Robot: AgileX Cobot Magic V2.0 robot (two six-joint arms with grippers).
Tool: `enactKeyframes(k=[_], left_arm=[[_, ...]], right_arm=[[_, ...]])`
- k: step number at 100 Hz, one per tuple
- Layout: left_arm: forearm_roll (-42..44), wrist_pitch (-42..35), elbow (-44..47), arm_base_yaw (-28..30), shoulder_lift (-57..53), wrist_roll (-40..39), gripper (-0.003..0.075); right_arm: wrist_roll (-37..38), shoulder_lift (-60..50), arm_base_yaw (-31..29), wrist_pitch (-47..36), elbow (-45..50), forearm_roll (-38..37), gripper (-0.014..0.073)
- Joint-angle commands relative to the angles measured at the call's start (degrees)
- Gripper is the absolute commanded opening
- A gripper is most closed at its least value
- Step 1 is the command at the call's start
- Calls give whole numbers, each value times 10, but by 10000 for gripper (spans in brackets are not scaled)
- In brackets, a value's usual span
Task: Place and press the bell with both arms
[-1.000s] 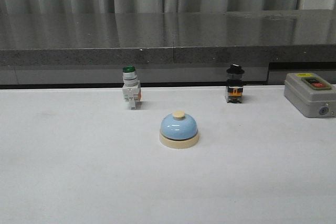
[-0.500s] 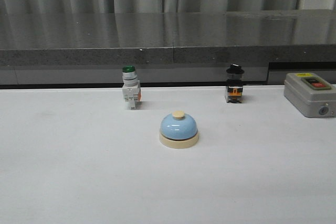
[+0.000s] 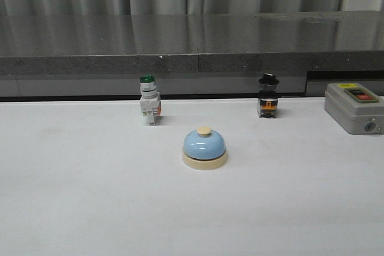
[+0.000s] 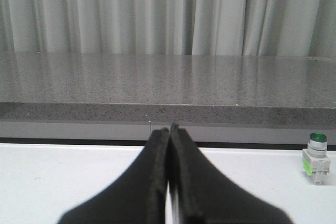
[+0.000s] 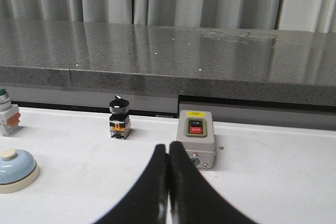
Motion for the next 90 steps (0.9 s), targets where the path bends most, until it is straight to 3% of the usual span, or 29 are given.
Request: enactKeyframes(k=[1,53,90], left_arm=[[-6,-39,24,1,-18,-6,-20],[-6,-39,24,1,-18,-6,-20],[-6,-39,24,1,-18,-6,-20]], right_arm=[[-2,-11,1,-53,-8,-4,-60],[-2,-9,1,-64,-41,-3,-60],[-2,122,1,233,-273,30,-60]])
